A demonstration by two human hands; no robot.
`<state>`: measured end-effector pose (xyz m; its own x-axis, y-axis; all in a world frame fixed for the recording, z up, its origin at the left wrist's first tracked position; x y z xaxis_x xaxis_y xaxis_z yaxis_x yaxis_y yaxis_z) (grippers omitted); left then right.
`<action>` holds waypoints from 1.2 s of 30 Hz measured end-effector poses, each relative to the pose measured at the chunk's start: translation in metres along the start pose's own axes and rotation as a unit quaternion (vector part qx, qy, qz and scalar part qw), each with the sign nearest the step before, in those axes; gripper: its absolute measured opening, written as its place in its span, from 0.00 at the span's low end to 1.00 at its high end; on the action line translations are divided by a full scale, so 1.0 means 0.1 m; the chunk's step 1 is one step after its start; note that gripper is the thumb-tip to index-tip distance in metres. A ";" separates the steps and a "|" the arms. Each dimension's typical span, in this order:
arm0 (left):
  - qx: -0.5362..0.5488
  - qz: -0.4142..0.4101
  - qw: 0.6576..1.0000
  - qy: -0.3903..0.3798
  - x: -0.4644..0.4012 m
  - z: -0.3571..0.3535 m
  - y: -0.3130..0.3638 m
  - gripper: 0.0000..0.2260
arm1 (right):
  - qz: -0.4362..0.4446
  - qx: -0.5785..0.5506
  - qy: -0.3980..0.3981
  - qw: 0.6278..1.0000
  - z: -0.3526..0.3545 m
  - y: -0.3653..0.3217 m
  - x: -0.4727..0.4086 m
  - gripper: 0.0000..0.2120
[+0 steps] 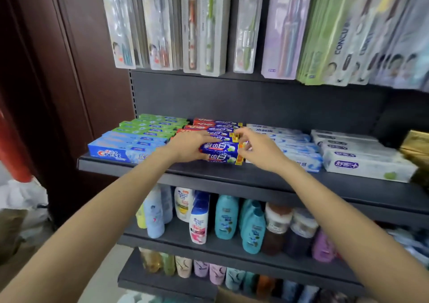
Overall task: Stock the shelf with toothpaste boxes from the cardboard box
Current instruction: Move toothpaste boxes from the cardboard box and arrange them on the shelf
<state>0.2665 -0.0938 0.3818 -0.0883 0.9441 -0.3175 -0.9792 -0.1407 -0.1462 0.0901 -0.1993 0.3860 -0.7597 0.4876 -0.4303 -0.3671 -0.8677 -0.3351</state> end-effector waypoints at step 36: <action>0.305 0.481 0.820 -0.049 3.02 -3.88 2.55 0.11 | 0.194 0.002 -0.543 0.817 -3.89 1.64 4.02 0.23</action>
<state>0.0610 0.0400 -0.1146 -0.8592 0.5066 0.0708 -0.3540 -0.6887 0.6328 -0.0668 -0.1076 -0.1683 -0.8461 -0.1966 0.4954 0.0153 -0.9381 -0.3461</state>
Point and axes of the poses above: each hand's wrist, its own x-axis away from the middle knuckle, its own z-axis out of the back of the hand, y = z × x, the point moved 2 cm from there along -x, towards the middle knuckle, and after that the axes turned 4 degrees about y, right-handed, at the moved point
